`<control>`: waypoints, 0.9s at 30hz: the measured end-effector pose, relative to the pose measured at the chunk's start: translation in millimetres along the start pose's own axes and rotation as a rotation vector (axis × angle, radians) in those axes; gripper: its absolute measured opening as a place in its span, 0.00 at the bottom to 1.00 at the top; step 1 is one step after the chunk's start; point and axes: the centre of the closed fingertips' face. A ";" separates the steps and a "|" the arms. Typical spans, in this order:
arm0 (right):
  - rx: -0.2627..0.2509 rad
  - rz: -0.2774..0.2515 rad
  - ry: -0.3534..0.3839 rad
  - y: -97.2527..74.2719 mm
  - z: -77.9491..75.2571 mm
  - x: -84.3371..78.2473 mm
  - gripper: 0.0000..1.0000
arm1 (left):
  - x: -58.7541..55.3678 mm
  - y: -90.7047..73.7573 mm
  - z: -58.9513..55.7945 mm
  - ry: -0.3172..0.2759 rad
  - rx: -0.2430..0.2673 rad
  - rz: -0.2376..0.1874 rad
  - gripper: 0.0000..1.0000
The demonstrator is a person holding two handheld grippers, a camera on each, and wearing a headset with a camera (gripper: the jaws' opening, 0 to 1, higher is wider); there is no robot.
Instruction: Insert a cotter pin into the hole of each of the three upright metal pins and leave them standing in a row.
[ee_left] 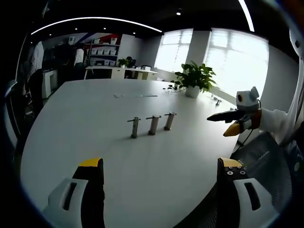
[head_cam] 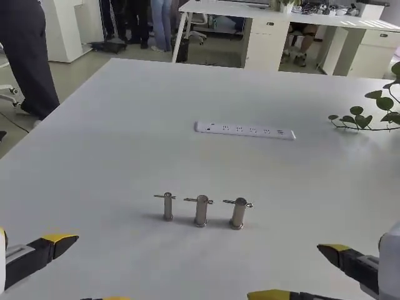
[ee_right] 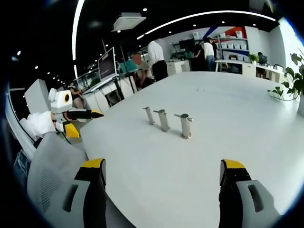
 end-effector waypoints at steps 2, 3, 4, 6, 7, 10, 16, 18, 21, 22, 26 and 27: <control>0.004 0.009 -0.004 0.3 2.7 -1.4 0.98 | 0.7 -1.2 0.2 -0.008 0.003 -0.005 0.99; 0.005 0.015 -0.007 0.4 4.0 -2.2 0.98 | 0.8 -1.7 0.2 -0.009 0.004 -0.005 0.99; 0.007 0.021 -0.011 0.4 5.2 -3.1 0.98 | 0.8 -2.1 0.2 -0.009 0.005 -0.005 0.99; 0.008 0.030 -0.018 0.9 6.9 -4.8 0.98 | -0.5 -3.6 0.1 -0.014 0.007 0.002 0.99; 0.010 0.032 -0.021 1.3 7.7 -5.3 0.98 | -2.2 -4.8 0.2 -0.021 0.010 0.013 0.99; 0.020 0.041 -0.029 3.3 12.0 -7.1 0.98 | -4.3 -6.7 -0.5 -0.022 0.008 0.022 0.99; 0.031 0.053 -0.052 6.7 14.0 -6.6 0.98 | -1.7 -10.6 2.3 -0.027 0.021 0.017 0.99; 0.029 0.053 -0.056 7.8 13.8 -5.5 0.98 | -1.9 -12.6 3.2 -0.030 0.026 0.022 0.99; 0.030 0.047 -0.056 9.6 13.3 -4.4 0.98 | -2.4 -15.2 3.9 -0.024 0.030 0.027 0.99; 0.031 0.048 -0.056 10.1 13.6 -4.9 0.98 | -2.7 -16.0 4.1 -0.025 0.032 0.029 0.99; 0.038 0.063 -0.061 11.0 14.9 -8.9 0.98 | -3.9 -17.5 4.7 -0.030 0.037 0.036 0.99; 0.040 0.069 -0.064 11.4 15.0 -10.4 0.98 | -4.1 -17.5 4.8 -0.030 0.038 0.037 0.99</control>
Point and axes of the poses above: the centre of the closed fingertips' face, and the gripper's own axes: y roughly forward along the fingers, z roughly to its left, x roughly out of its top, and after that the axes turned 7 degrees about -z, right-handed
